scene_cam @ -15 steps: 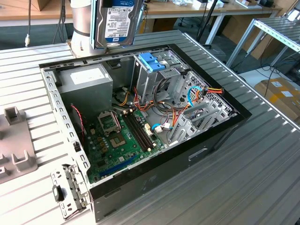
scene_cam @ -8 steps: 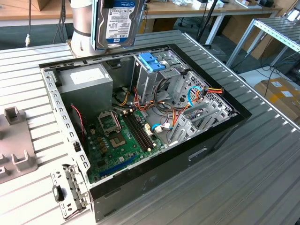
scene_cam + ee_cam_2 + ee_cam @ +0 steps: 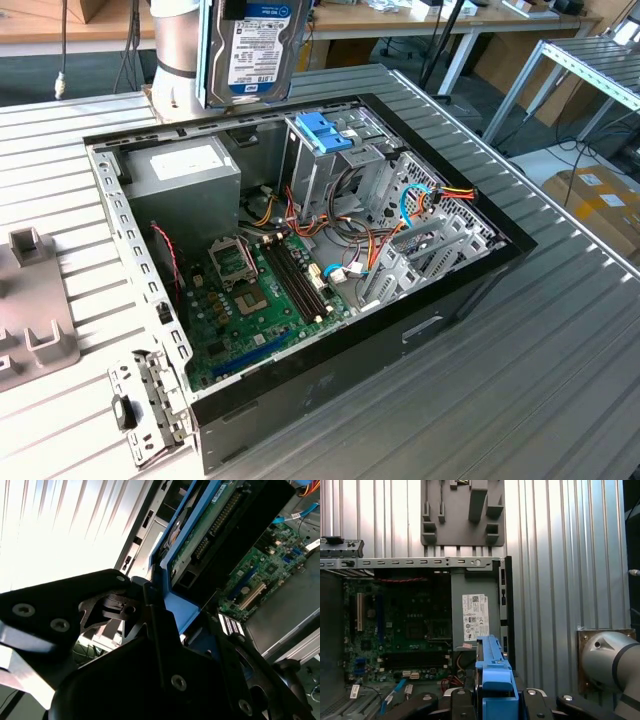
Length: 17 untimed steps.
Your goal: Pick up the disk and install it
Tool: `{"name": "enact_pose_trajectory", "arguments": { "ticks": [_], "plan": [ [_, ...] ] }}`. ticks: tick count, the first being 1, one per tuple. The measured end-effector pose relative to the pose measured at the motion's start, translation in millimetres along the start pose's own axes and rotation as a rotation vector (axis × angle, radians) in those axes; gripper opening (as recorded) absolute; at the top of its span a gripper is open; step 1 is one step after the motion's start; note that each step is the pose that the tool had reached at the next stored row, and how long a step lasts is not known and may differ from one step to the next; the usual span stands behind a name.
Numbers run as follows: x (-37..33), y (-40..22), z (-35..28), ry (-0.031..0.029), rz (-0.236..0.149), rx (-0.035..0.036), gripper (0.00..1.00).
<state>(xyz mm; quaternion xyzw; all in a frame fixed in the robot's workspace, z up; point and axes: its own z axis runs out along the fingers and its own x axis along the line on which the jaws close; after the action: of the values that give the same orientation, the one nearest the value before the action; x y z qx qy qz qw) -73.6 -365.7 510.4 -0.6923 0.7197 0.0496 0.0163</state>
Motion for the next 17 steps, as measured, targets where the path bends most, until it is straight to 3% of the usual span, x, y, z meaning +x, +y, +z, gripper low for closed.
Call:
{"name": "enact_pose_trajectory", "arguments": {
  "ticks": [17],
  "plan": [
    [11.7,-2.1,-1.1,0.0,0.0,0.0,0.37]
  ]
}}
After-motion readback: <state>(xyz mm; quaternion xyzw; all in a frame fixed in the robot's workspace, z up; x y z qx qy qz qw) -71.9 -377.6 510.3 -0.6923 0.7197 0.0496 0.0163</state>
